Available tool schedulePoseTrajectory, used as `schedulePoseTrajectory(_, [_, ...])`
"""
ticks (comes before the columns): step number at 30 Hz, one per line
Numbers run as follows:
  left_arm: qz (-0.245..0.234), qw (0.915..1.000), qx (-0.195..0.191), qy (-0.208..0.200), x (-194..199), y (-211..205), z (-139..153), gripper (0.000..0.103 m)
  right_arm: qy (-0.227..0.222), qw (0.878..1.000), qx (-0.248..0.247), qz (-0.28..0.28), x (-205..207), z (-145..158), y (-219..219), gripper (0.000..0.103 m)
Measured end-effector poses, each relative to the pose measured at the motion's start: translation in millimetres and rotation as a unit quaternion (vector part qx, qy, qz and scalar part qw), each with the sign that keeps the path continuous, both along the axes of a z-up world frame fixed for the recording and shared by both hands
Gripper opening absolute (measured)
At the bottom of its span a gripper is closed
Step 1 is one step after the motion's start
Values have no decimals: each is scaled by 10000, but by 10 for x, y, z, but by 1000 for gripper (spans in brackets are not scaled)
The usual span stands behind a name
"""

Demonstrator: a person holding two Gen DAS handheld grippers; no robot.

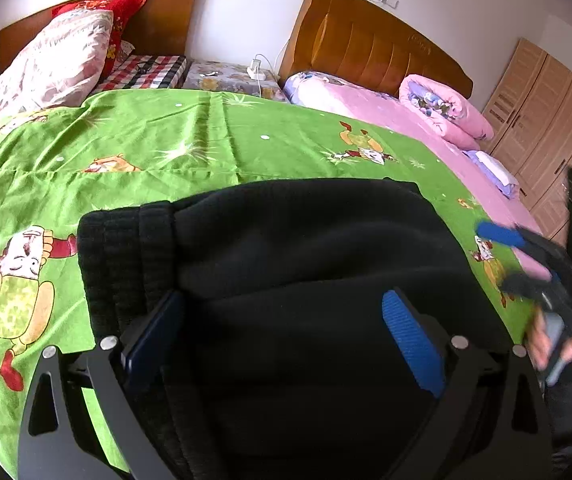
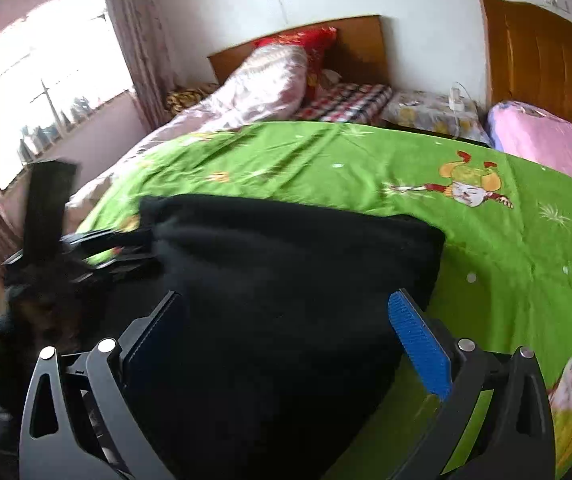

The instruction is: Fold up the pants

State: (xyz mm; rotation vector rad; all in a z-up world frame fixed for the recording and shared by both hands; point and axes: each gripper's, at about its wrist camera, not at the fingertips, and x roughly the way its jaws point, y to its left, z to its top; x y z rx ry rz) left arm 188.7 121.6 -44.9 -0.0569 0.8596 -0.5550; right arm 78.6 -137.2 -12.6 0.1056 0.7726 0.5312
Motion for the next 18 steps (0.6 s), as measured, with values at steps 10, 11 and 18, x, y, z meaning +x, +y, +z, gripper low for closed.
schedulePoseTrajectory(10, [73, 9997, 233, -97, -20, -52, -11, 99, 5, 9997, -18, 261, -349, -278, 193, 99])
schedulePoseTrajectory(11, [82, 9995, 285, -115, -25, -67, -13, 99, 33, 9997, 5, 242, -338, -289, 177, 99])
schedulePoseTrajectory(18, [125, 9991, 368, -172, -35, -69, -20, 99, -42, 10000, 33, 16, -419, -311, 91, 99])
